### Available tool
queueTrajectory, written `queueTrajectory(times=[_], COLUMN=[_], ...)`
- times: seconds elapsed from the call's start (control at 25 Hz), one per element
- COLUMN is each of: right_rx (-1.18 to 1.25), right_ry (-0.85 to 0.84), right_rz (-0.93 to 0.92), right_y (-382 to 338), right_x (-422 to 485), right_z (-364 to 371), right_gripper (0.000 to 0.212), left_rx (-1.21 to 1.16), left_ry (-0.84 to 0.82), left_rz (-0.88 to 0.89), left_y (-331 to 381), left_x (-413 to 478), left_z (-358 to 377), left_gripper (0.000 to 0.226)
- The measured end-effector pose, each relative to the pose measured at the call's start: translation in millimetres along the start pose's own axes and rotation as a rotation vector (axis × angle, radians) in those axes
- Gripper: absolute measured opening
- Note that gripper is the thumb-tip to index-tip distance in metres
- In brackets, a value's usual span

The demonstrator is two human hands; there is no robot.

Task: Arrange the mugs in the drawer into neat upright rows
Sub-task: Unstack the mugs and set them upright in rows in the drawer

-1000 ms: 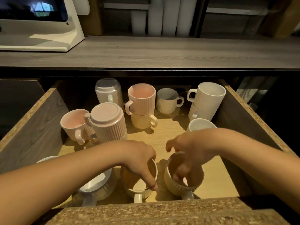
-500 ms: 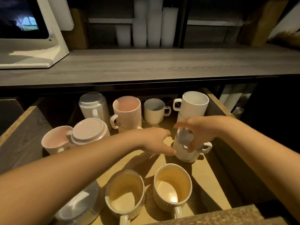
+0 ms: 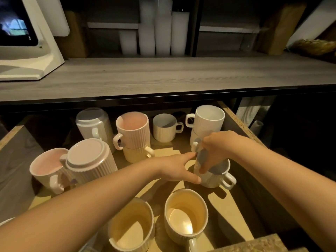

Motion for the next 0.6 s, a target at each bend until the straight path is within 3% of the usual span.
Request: queueTrajectory(times=[0.16, 0.32, 0.6], right_rx=[-0.024, 0.106, 0.178], right_ry=[-0.011, -0.145, -0.003], right_rz=[0.038, -0.064, -0.106], right_y=[7.5, 4.9, 11.3], right_x=[-5.1, 0.0, -21.5], right_z=[-0.9, 15.2, 17.5], right_gripper=[0.068, 0.082, 0.078], left_rx=[-0.037, -0.036, 0.248], left_ry=[-0.007, -0.017, -0.055], left_rz=[0.022, 0.016, 0.075], left_y=[4.0, 1.4, 20.2], left_x=[2.3, 2.4, -28.0], left_z=[8.7, 8.6, 0.1], left_gripper=[0.081, 0.080, 0.056])
Point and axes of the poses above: each hand's wrist, its own x-axis towards the middle knuckle, its own z-axis out of the palm, y = z × x, the point moved 9 cm from there along x, towards the middle knuckle, and after that the axes turned 2 degrees about z, right-handed, at the moved point
